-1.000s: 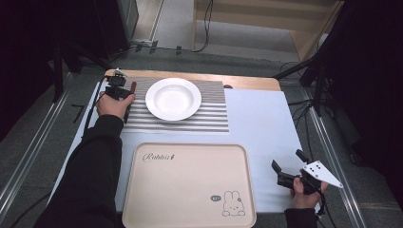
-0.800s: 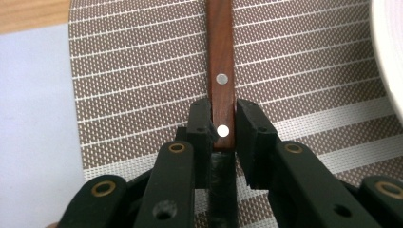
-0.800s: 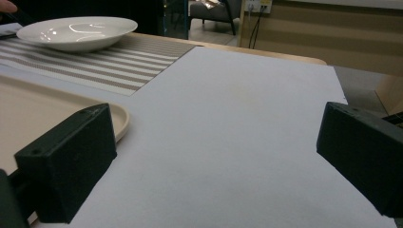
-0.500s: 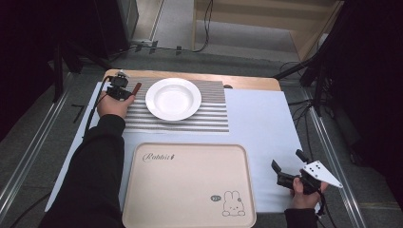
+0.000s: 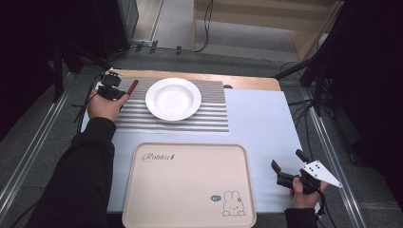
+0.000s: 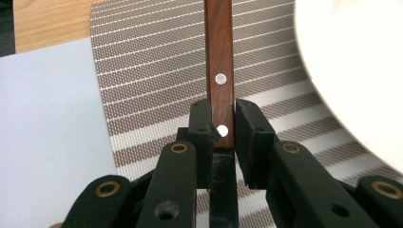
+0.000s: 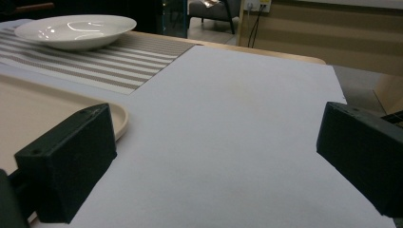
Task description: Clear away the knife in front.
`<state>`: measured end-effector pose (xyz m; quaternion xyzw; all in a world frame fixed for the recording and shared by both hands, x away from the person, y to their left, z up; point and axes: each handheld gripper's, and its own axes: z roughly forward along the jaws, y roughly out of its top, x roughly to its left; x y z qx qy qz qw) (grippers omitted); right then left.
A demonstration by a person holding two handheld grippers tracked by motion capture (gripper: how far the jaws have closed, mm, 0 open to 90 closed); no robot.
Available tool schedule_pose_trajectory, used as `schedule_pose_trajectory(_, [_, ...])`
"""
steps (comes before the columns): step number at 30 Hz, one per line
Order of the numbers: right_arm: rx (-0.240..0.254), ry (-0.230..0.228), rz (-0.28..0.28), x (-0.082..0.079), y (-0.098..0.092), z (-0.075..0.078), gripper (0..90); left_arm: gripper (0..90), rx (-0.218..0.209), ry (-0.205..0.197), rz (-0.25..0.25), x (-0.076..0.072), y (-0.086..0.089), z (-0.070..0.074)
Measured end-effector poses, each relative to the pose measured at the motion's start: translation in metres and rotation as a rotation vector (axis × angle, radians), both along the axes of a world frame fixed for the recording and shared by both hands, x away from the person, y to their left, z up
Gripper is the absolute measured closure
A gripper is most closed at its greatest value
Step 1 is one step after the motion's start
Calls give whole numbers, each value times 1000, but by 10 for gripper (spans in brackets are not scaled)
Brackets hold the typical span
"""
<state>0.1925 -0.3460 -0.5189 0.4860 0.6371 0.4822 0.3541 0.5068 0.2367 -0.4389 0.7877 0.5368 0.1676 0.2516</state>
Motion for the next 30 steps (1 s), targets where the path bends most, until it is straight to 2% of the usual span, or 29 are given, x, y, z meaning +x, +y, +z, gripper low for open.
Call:
schedule_pose_trajectory(3, [-3, 1, 1, 0, 0, 0, 0, 771, -17, 0, -27, -7, 2, 5])
schedule_pose_trajectory(5, [-4, 1, 1, 0, 1, 0, 0, 771, -10, -4, -29, -10, 2, 6])
schedule_pose_trajectory(7, [-8, 2, 3, 0, 1, 0, 0, 771, -26, -7, -42, -19, 2, 9])
schedule_pose_trajectory(9, [-9, 4, 2, 0, 1, 0, 0, 771, -19, -16, -51, -24, 2, 10])
schedule_pose_trajectory(12, [-15, 7, 1, 1, 2, 0, 0, 771, -38, -14, -54, -32, 3, 10])
schedule_pose_trajectory(15, [-18, 6, 4, 1, 2, 0, 0, 771, -32, -14, -65, -36, 4, 10])
schedule_pose_trajectory(17, [-18, 6, 3, 1, 2, 0, 0, 771, -53, -17, -72, -41, 4, 11])
schedule_pose_trajectory(20, [-20, 6, 4, 0, 2, 0, 0, 771, -52, -20, -78, -45, 4, 13])
schedule_pose_trajectory(22, [-20, 7, 4, 0, 2, 0, 0, 771, -75, -15, -76, -51, 3, 14])
schedule_pose_trajectory(30, [-19, 4, 6, 0, 2, 0, 0, 771, -78, -18, -101, -65, 0, 13])
